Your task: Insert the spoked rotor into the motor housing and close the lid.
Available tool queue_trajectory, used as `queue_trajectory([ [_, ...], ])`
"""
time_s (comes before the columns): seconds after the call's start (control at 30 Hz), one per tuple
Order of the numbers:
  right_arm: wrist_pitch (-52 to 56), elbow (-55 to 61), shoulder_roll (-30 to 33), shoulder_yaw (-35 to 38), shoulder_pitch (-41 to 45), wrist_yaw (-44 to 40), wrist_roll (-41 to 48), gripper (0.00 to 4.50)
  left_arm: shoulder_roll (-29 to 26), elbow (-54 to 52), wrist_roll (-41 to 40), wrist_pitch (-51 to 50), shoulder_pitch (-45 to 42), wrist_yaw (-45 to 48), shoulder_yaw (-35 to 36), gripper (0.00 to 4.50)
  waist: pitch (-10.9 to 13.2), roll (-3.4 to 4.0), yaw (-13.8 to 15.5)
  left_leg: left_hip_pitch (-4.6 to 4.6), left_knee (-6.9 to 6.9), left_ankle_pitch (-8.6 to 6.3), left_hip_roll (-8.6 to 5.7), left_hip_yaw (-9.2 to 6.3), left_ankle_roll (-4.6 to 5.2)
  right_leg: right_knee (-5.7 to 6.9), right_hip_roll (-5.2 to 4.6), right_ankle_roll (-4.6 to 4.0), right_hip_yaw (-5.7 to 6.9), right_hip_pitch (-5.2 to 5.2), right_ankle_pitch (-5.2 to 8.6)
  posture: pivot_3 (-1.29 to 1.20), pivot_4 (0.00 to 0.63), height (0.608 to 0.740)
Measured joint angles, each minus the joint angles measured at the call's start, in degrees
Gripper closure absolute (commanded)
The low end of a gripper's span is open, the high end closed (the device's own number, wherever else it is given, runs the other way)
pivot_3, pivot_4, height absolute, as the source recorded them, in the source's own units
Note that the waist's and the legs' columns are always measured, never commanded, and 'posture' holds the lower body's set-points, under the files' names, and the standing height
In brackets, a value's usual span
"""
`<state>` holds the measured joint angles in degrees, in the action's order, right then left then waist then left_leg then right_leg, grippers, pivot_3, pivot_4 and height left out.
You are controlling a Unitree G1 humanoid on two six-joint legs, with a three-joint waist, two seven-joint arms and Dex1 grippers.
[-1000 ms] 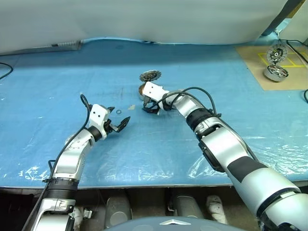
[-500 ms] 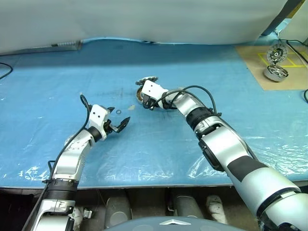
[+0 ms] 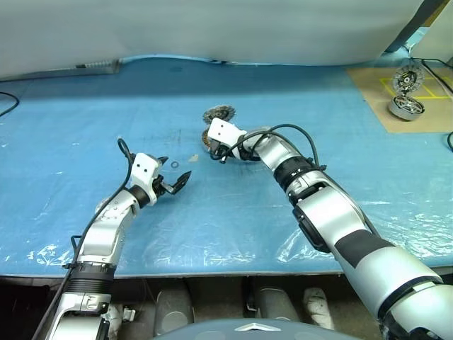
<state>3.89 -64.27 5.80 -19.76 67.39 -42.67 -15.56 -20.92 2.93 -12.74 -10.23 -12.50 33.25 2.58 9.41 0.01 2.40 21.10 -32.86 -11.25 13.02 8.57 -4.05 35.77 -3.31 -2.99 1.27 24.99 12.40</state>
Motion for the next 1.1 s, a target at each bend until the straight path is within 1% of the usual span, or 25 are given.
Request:
queue_trajectory([
  [0.03,0.46,0.78,0.3,0.02,-0.38,-0.36,0.0,3.94,0.0,-0.02,0.0,0.0,0.14,-0.03,0.0,0.0,0.0,0.0,0.01,0.0,0.0,0.0,0.0,0.0,0.0,0.0,0.0,0.0,0.0,0.0,0.0,0.0,0.15,0.74],
  [0.1,1.26,2.72,0.97,0.02,-1.3,-1.43,0.02,4.47,0.02,-0.02,0.0,0.02,0.59,-0.06,0.02,0.0,0.0,0.0,0.03,-0.01,0.0,0.0,0.0,0.0,0.0,0.0,0.0,0.0,0.0,0.0,0.0,0.0,0.15,0.74],
  [0.3,4.19,8.36,1.88,-0.16,-5.24,-2.77,-0.09,4.47,0.35,-0.02,0.01,0.26,1.13,-0.07,0.0,0.0,0.0,0.0,0.18,-0.01,-0.02,0.0,-0.02,0.0,0.0,0.01,-0.02,0.01,-0.01,-0.02,0.0,0.0,0.15,0.74],
  [0.47,7.07,11.92,2.38,-0.09,-6.78,-3.44,-0.01,4.47,0.47,0.34,0.04,0.54,0.97,-0.01,-0.01,0.0,0.0,-0.01,0.12,-0.02,-0.01,0.0,-0.01,0.0,0.0,0.01,-0.01,0.01,-0.01,-0.02,0.0,0.0,0.15,0.74],
  [0.57,10.57,16.98,3.02,0.01,-9.16,-4.39,0.25,4.47,0.44,0.68,0.05,0.88,0.94,0.02,0.01,0.0,-0.01,-0.01,0.17,-0.01,0.0,0.0,-0.02,0.0,0.0,-0.03,-0.01,0.01,-0.01,-0.03,0.0,0.0,0.15,0.74],
  [0.83,26.55,40.57,6.07,-0.59,-20.06,-8.68,2.06,4.47,0.33,1.1,0.09,1.76,1.39,0.27,0.05,0.0,-0.01,-0.03,0.19,-0.12,0.07,0.0,-0.03,-0.01,-0.01,-0.05,0.0,0.02,-0.02,-0.1,0.0,0.0,0.15,0.74],
  [1.1,43.35,60.74,9.0,-2.33,-28.12,-9.57,3.35,4.47,0.5,1.73,0.13,2.78,1.36,0.39,-0.04,0.0,-0.02,-0.03,0.28,-0.24,0.13,0.0,-0.07,-0.02,-0.02,-0.14,0.0,0.05,-0.06,-0.23,0.0,0.0,0.15,0.74],
])
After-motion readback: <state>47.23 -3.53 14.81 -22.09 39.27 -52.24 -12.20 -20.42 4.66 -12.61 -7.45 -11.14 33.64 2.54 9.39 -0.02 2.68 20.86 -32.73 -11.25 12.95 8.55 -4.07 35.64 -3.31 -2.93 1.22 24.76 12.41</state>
